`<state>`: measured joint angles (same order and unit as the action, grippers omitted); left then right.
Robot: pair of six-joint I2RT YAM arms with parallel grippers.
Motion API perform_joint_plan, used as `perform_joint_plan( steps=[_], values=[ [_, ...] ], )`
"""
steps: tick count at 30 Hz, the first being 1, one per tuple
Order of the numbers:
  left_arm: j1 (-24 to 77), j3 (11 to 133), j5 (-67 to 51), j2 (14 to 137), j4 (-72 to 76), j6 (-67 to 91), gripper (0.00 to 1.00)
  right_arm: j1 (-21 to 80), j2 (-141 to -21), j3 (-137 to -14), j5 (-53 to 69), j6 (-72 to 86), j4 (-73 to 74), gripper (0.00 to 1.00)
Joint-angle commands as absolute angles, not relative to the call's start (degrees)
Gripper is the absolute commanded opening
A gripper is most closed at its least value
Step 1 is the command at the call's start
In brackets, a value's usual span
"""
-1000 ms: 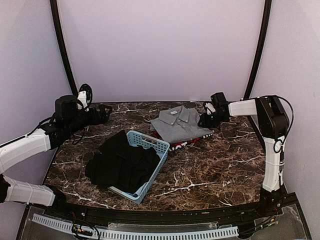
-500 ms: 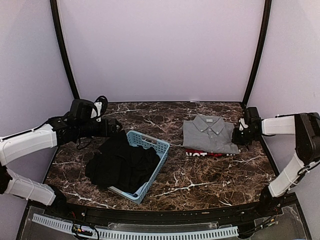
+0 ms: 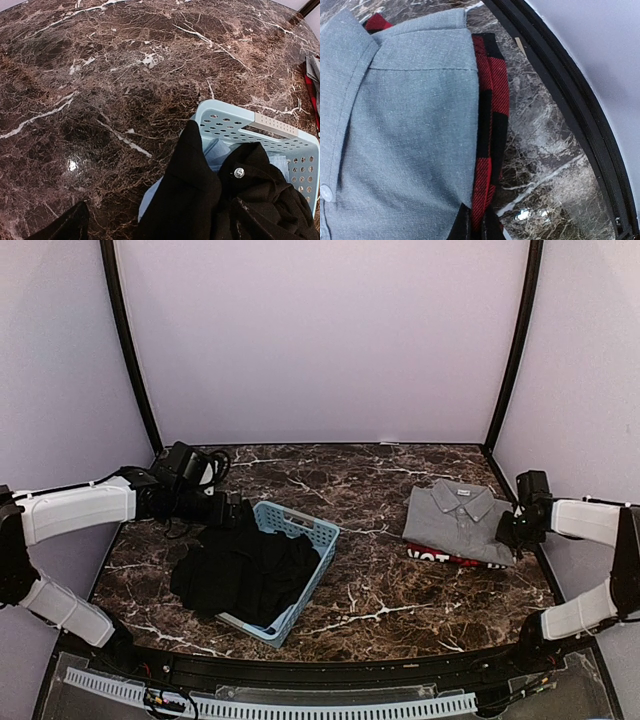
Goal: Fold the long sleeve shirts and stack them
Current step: Move the square-folded shirt to the corner of the board, then move the bin to the corner of the board.
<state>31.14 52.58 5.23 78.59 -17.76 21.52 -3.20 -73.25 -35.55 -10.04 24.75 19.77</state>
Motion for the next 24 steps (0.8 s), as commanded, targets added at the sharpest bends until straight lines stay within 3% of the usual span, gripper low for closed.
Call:
perform_joint_plan(
  steps=[1,8,13,18,22,24],
  values=[
    [31.46,54.47,4.08,79.17,-17.54,21.64,0.96,-5.48,-77.91,-37.47,-15.64,23.46,18.8,0.04],
    [31.46,56.66,4.99,82.92,-20.48,21.23,0.96,-7.29,-88.4,-44.68,-20.28,20.01,17.39,0.11],
    [31.38,59.15,2.41,85.79,-22.15,18.52,0.99,-7.43,-91.77,-52.11,-19.26,18.73,19.15,0.42],
    [31.38,62.8,0.21,92.59,-21.51,14.94,0.98,-6.06,-86.77,-52.49,-15.09,18.2,17.67,0.62],
    [31.3,66.37,1.56,97.9,-21.14,13.27,0.88,-4.06,-83.65,-53.76,-12.72,17.74,19.52,0.66],
    [31.29,68.26,2.9,100.63,-21.12,12.58,0.76,-2.36,-82.11,-53.7,-12.29,17.79,19.93,0.67]
  ],
)
